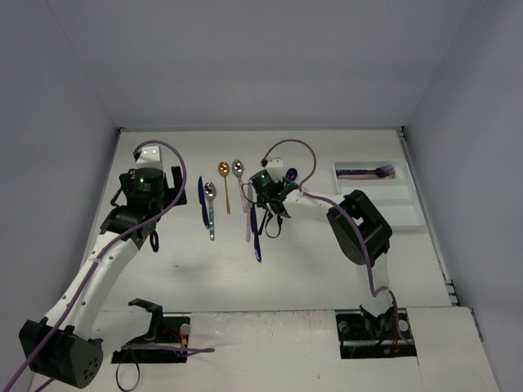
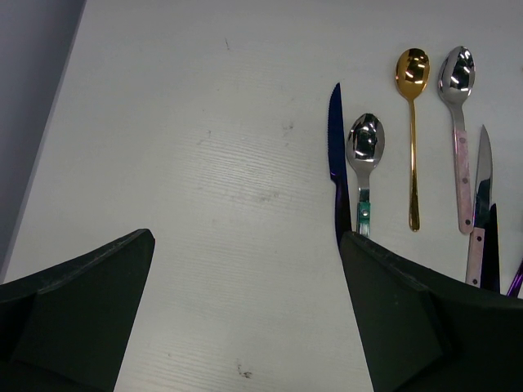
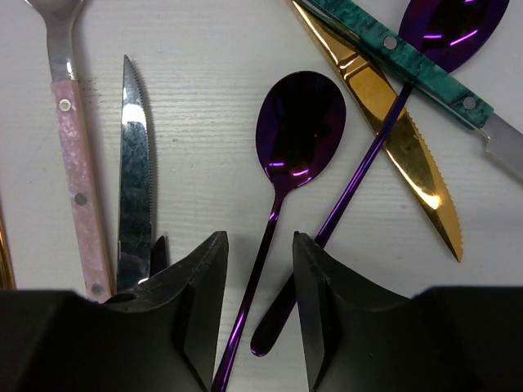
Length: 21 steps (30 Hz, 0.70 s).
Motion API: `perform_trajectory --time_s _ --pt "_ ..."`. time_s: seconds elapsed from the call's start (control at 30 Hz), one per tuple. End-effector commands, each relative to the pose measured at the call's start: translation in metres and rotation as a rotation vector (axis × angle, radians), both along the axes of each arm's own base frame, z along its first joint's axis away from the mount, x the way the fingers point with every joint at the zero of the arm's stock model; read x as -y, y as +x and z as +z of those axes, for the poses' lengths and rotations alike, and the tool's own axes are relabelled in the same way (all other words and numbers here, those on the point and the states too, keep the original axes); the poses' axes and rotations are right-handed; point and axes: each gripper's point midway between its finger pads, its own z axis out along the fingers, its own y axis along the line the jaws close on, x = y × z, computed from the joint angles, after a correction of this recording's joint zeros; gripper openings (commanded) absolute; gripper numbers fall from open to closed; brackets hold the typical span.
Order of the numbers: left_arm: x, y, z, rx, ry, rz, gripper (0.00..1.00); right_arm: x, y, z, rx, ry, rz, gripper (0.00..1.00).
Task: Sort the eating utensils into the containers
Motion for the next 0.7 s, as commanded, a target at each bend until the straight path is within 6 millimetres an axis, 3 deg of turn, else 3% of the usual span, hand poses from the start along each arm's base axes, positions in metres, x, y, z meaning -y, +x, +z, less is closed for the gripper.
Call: perform_trajectory --time_s 0.0,0.1,0.3,0.4,0.5,0.6,0.67 --pt "0.0 0.007 0.011 0.039 -0.011 0.006 0.97 -0.003 0.017 0.01 0.054 0.024 -0.081 0.34" --pt "0.0 0.008 0.012 0.043 -0.013 0.005 0.97 -0.006 0.018 -0.002 0.035 0.02 -0.079 0.33" --pt "-0.001 0.007 0.012 0.04 -0.008 0.011 0.97 -0.009 0.014 -0.019 -0.004 0.016 -0.071 0.1" --pt "-0.002 0.006 0.013 0.044 -0.007 0.015 0.97 -0.014 0.016 -0.014 -0.003 0.034 -0.063 0.0" --pt "-0.002 0.006 0.014 0.046 -0.009 0.013 0.97 -0.025 0.022 0.004 0.019 0.079 -0.051 0.0" --pt "-0.001 0.006 0.013 0.044 -0.01 0.012 0.97 -0.037 0.036 0.037 0.078 0.124 -0.042 0.0" --pt "-0.001 0.006 0.012 0.041 -0.009 0.012 0.97 -0.044 0.046 0.07 0.137 0.151 -0.029 0.0"
